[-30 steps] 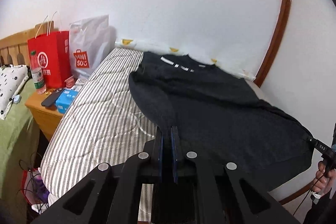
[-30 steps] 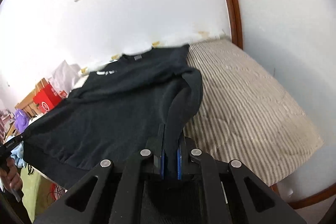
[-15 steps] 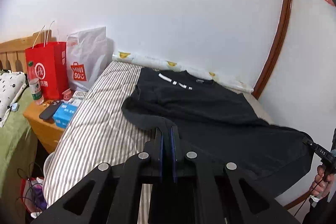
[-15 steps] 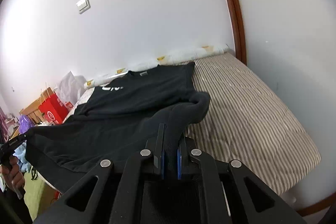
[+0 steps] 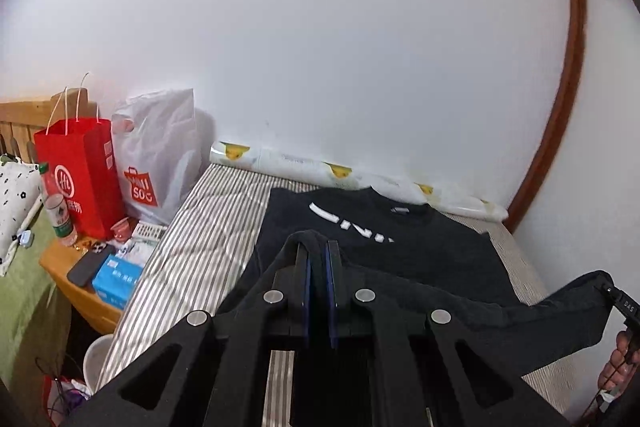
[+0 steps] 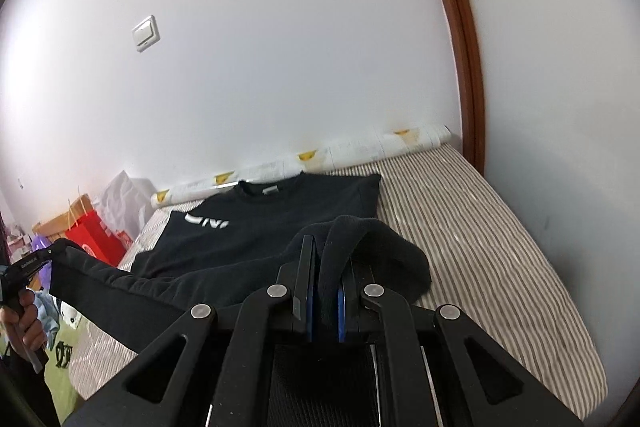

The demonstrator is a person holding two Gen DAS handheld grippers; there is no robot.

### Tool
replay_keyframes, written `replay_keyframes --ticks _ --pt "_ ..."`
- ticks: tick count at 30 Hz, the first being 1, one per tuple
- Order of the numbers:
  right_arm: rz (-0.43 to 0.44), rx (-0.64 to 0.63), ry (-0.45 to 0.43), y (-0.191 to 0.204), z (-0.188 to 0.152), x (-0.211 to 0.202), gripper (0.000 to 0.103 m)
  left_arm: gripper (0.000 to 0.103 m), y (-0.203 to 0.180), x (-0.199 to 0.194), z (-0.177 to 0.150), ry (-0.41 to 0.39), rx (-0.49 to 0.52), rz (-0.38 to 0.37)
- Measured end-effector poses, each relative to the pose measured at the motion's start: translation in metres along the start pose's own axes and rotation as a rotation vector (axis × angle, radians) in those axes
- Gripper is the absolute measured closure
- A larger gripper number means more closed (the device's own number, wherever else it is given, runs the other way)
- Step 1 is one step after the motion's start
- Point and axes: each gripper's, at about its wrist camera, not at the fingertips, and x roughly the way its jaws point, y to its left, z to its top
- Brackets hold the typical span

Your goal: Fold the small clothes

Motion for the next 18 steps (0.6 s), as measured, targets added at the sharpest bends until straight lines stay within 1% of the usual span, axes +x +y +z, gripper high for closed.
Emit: replay_keyframes --ticks 3,8,13,15,18 --pt "0.004 -0.007 -0.002 0.005 0.017 0.023 0.095 0.096 -0.001 0.020 0.011 0.001 0.009 0.024" --pt "0.014 -0.018 0.010 0.005 0.042 0.071 0.095 0.096 0.000 0.067 0.031 0.015 0.017 0.046" --pt "-0.003 -0.026 0.026 0.002 0.066 0.134 0.095 0.096 -0.010 0.116 0.044 0.034 0.036 0.071" --pt "-0.007 -0.022 0.034 0.002 0.071 0.157 0.095 0.096 -0.014 0.143 0.047 0.049 0.044 0.081" --pt "-0.012 -0.008 0.054 0.000 0.077 0.191 0.095 0.096 -0.019 0.174 0.050 0.062 0.050 0.091"
